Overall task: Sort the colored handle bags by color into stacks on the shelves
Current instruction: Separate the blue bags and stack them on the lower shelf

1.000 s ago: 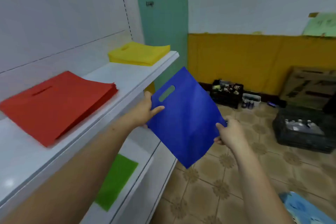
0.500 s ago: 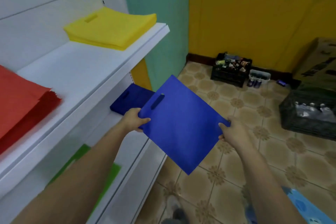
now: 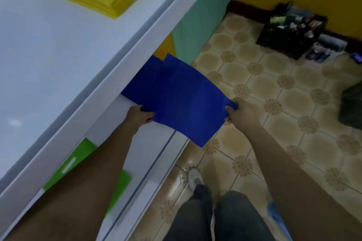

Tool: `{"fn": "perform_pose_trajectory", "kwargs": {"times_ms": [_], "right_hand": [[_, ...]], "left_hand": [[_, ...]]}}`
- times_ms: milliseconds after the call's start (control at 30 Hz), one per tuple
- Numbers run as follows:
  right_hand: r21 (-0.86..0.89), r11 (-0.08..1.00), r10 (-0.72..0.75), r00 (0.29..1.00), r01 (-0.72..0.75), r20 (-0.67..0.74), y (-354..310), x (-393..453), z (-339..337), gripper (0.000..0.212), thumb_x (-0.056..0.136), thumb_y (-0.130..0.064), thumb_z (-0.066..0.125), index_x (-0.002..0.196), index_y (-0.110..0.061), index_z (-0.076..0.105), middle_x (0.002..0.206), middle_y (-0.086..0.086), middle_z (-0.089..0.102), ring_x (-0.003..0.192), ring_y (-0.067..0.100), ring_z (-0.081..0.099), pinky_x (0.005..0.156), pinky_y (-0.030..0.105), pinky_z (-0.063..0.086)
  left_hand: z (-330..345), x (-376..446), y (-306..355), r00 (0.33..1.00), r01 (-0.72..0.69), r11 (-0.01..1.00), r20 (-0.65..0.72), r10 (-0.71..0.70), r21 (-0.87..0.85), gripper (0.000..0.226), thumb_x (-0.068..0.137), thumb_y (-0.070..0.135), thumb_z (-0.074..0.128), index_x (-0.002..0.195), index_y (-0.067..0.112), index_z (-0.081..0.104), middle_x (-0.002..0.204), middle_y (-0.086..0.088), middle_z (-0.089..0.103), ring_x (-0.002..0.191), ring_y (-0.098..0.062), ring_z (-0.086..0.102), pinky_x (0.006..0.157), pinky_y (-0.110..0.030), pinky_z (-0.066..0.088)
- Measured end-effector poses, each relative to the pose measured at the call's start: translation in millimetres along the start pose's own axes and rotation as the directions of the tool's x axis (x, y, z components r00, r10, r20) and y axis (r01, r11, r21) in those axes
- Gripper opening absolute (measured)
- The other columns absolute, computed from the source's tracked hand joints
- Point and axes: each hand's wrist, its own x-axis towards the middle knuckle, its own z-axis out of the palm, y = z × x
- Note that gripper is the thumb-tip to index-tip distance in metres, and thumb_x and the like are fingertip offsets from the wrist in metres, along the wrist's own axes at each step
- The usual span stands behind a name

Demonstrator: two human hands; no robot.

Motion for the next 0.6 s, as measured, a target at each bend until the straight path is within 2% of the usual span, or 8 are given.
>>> {"fn": "perform_pose_trajectory", "kwargs": {"times_ms": [67, 133, 267, 333, 400, 533, 600], "right_hand": [[0.012, 1.000, 0.002, 1.000, -0.002, 0.018, 9.4, 24.9, 17.9, 0.014, 0.100, -0.014, 0.048, 0.108, -0.007, 0.057, 0.083, 0.014, 0.068, 0.065, 0.018, 0.065, 0.070, 0.039, 0.056], [0.054, 0.999, -0.006, 1.000, 0.004, 0.027, 15.8, 51.2, 34.9, 0.013, 0.099, -0.013, 0.050, 0.107, -0.007, 0.058, 0.084, 0.013, 0.067, 0.070, 0.023, 0.067, 0.074, 0.044, 0.057], [0.068, 0.993, -0.098, 0.992, 0.093, 0.075, 18.0, 109.9, 66.4, 0.009, 0.098, -0.015, 0.054, 0.100, -0.012, 0.062, 0.085, 0.008, 0.063, 0.071, 0.025, 0.063, 0.075, 0.043, 0.055], [-0.007, 0.983, -0.182, 0.976, 0.184, 0.118, 16.0, 139.9, 80.6, 0.012, 0.098, -0.014, 0.052, 0.098, -0.010, 0.064, 0.085, 0.008, 0.063, 0.078, 0.027, 0.060, 0.077, 0.041, 0.051], [-0.034, 0.968, -0.240, 0.960, 0.247, 0.147, 11.5, 163.3, 92.4, 0.019, 0.099, -0.012, 0.049, 0.105, -0.006, 0.066, 0.089, 0.007, 0.060, 0.081, 0.026, 0.055, 0.079, 0.037, 0.049], [0.129, 0.954, -0.288, 0.946, 0.270, 0.152, -6.8, 204.0, 114.8, 0.020, 0.099, -0.008, 0.049, 0.116, -0.006, 0.060, 0.092, 0.008, 0.053, 0.072, 0.026, 0.053, 0.066, 0.034, 0.049], [0.139, 0.947, -0.310, 0.941, 0.291, 0.139, -17.3, 223.1, 128.5, 0.024, 0.099, -0.012, 0.051, 0.121, -0.008, 0.059, 0.092, 0.008, 0.056, 0.072, 0.026, 0.058, 0.068, 0.036, 0.055]], "left_hand": [[0.3, 17.5, -9.5, 0.999, 0.022, 0.999, -0.043, -0.023, -0.035, 0.025, 0.083, -0.003, 0.072, 0.104, 0.009, 0.065, 0.114, -0.013, 0.064, 0.103, -0.025, 0.064, 0.073, -0.027, 0.060], [-1.8, 33.2, -18.2, 0.990, 0.051, 0.995, -0.124, -0.061, -0.084, 0.021, 0.082, -0.002, 0.074, 0.098, 0.008, 0.066, 0.107, -0.012, 0.066, 0.093, -0.023, 0.066, 0.068, -0.027, 0.061], [-12.0, 68.6, -31.2, 0.951, 0.069, 0.993, -0.296, -0.094, -0.092, 0.015, 0.081, 0.007, 0.078, 0.090, 0.009, 0.065, 0.097, -0.011, 0.067, 0.079, -0.018, 0.066, 0.057, -0.023, 0.059], [-19.8, 86.8, -29.2, 0.926, 0.043, 0.992, -0.368, -0.085, -0.121, 0.021, 0.081, 0.011, 0.079, 0.097, 0.007, 0.065, 0.098, -0.010, 0.067, 0.082, -0.018, 0.066, 0.058, -0.022, 0.059], [-27.8, 107.3, -22.7, 0.896, 0.012, 0.988, -0.437, -0.078, -0.153, 0.025, 0.081, 0.011, 0.079, 0.100, 0.006, 0.064, 0.103, -0.011, 0.066, 0.089, -0.022, 0.066, 0.059, -0.023, 0.059], [-49.9, 150.0, -10.9, 0.852, -0.036, 0.967, -0.513, -0.101, -0.251, 0.033, 0.081, 0.003, 0.077, 0.109, -0.002, 0.060, 0.115, -0.017, 0.064, 0.098, -0.027, 0.065, 0.066, -0.028, 0.060], [-57.5, 167.7, -12.5, 0.829, -0.018, 0.973, -0.548, -0.114, -0.229, 0.035, 0.082, 0.008, 0.077, 0.112, -0.004, 0.062, 0.114, -0.017, 0.065, 0.097, -0.028, 0.066, 0.072, -0.032, 0.059]]}}
